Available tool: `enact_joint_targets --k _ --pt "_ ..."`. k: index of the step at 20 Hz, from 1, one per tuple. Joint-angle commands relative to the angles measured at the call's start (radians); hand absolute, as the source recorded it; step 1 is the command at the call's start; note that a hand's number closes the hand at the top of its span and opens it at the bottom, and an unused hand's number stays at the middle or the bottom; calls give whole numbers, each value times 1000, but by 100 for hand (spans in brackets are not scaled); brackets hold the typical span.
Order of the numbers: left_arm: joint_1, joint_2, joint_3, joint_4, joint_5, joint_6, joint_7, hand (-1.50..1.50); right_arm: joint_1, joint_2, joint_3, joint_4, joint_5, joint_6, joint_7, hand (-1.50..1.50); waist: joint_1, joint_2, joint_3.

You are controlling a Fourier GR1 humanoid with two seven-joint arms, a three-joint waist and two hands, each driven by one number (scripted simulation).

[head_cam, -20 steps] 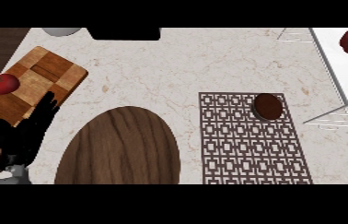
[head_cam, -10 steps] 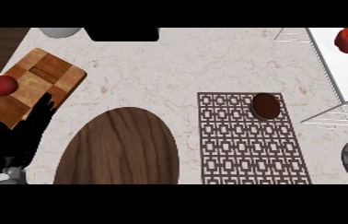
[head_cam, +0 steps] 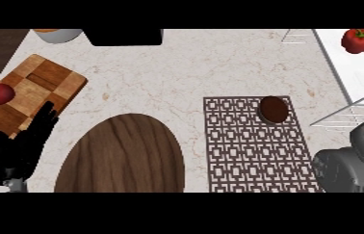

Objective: Pick the bell pepper from the placemat and place it in the tiered shelf

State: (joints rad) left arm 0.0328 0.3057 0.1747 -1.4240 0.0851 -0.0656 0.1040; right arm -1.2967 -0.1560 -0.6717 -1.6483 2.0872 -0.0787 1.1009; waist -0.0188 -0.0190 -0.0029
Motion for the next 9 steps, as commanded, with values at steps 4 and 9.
enact_joint_targets --k 4,9 --pt "-8 -3 -2 7 -14 18 25 0 -80 152 135 -308 221 413 79 -150 -16 -14 -1" --pt "-19 -6 0 19 -8 11 17 0 -160 155 297 -452 362 635 32 -150 -12 -18 -3"
